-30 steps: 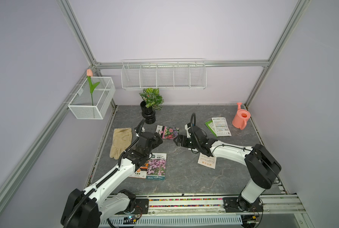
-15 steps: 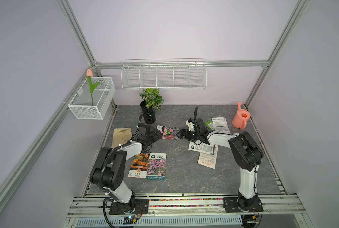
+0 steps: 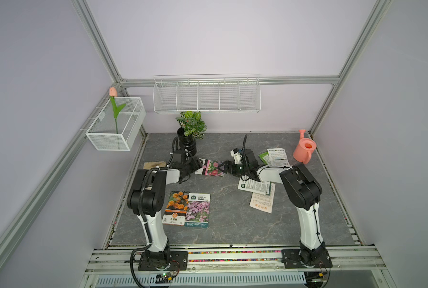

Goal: Arrange the seed packets in a row
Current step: Pick up the seed packet from the center of the board.

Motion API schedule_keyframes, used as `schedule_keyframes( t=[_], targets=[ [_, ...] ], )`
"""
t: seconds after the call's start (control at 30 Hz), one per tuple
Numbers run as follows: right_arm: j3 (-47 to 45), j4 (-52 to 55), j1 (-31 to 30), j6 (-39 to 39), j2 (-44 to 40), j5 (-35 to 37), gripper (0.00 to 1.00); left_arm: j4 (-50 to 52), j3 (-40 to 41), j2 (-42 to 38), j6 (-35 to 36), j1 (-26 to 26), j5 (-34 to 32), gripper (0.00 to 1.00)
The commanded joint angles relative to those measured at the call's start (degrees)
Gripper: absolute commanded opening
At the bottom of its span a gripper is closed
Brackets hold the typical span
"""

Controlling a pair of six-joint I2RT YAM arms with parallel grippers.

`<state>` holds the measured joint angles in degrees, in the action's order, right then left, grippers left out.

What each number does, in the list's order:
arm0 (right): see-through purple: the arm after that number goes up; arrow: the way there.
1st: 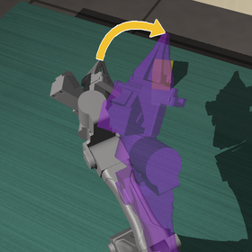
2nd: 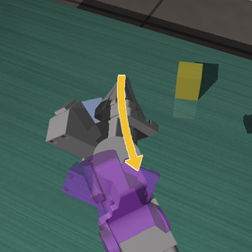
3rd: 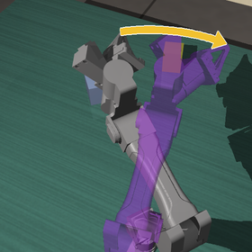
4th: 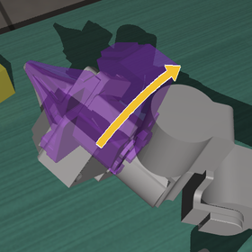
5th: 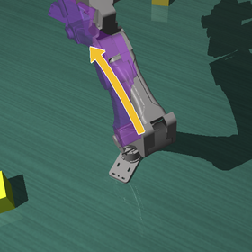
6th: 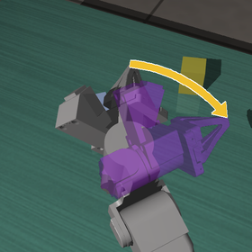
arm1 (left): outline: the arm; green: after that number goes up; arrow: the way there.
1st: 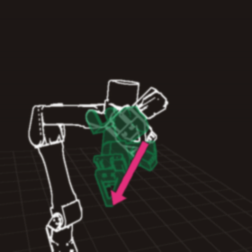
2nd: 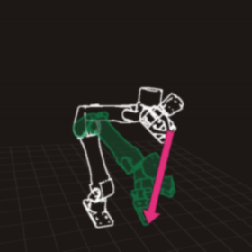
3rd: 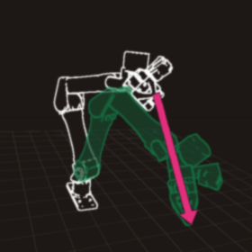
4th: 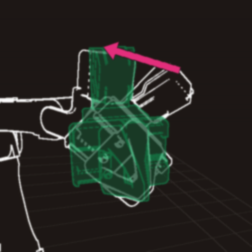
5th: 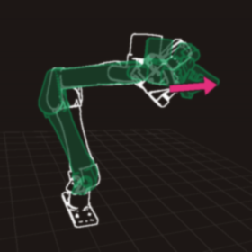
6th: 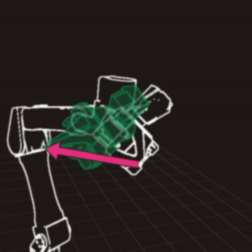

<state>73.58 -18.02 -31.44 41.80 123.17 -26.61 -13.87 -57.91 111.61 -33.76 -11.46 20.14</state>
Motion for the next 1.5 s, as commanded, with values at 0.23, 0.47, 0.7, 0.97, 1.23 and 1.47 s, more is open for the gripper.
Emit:
schedule_keyframes(
  t=[0.23, 0.47, 0.7, 0.97, 1.23, 1.47],
  targets=[
    [0.3, -0.9, 0.9, 2.8, 3.5, -1.7, 0.95, -3.3, -1.0, 4.6, -0.6, -0.8, 15.9, 0.30],
    [-1.9, -3.8, 3.0, 4.5, 2.9, -2.1, 0.96, -4.7, 0.1, 1.7, -3.6, -2.8, 17.9, 0.00],
    [-11.6, -4.3, 4.3, 4.8, -7.9, 5.5, 0.96, -14.6, 5.8, -5.1, -12.6, -8.1, 8.6, 0.00],
    [-31.2, -28.6, -1.7, 25.4, -19.2, 15.0, 0.95, -19.3, 9.5, -14.2, -14.5, -19.0, -17.3, 0.00],
    [-39.8, -57.1, -5.7, 35.7, -17.4, 24.7, 0.98, -25.4, 16.8, -22.6, -15.9, -24.7, -32.9, 0.00],
    [-33.9, -64.1, -6.6, 40.2, -11.8, 24.4, 0.99, -29.1, 21.7, -27.9, -15.4, -29.1, -40.7, 0.00]
  ],
)
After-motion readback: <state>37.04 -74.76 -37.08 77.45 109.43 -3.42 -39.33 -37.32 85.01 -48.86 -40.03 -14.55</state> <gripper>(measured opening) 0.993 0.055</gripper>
